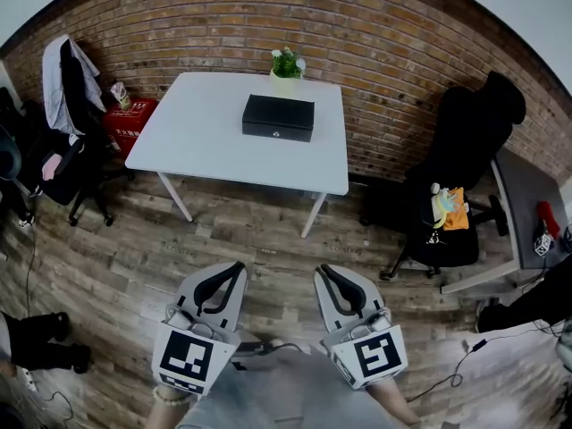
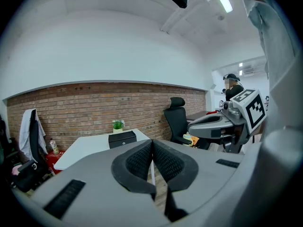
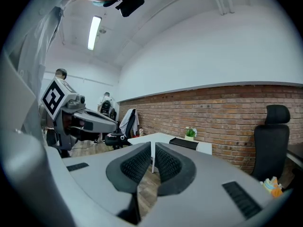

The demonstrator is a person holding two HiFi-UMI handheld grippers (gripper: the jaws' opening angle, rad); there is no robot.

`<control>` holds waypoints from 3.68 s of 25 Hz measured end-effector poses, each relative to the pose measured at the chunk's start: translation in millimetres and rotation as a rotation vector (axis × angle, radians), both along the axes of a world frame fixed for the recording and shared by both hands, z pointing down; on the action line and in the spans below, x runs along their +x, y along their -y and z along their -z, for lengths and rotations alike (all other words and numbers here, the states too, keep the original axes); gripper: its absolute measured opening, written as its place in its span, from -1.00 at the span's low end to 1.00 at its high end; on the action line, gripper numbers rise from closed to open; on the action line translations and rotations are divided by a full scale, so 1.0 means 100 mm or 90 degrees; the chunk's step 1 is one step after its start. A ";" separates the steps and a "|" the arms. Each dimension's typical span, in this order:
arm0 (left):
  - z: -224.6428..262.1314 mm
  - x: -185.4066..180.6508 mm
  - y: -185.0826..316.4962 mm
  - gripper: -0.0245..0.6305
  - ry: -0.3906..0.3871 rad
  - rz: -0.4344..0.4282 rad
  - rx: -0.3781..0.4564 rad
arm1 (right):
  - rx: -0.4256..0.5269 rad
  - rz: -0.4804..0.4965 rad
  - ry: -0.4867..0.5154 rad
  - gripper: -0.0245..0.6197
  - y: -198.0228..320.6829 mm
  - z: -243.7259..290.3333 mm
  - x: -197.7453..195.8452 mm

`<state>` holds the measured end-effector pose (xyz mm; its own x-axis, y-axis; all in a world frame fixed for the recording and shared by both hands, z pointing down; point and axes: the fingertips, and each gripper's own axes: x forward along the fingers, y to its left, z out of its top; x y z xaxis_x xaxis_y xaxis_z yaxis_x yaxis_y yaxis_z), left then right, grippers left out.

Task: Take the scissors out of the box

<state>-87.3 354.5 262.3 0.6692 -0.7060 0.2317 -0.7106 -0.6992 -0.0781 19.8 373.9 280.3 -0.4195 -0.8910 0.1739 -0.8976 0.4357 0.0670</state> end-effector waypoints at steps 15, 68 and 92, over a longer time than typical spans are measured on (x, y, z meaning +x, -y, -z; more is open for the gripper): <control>0.02 0.13 -0.21 -0.87 0.017 0.014 0.013 | -0.004 0.004 0.009 -0.75 -0.26 -0.07 0.19; 0.05 0.23 3.25 -0.87 0.006 -0.090 -0.004 | -0.044 -0.101 -0.012 -0.75 2.92 -0.03 0.20; -0.20 -0.05 4.47 -0.87 0.012 -0.121 -0.025 | -0.082 -0.135 -0.025 -0.75 4.09 -0.24 -0.09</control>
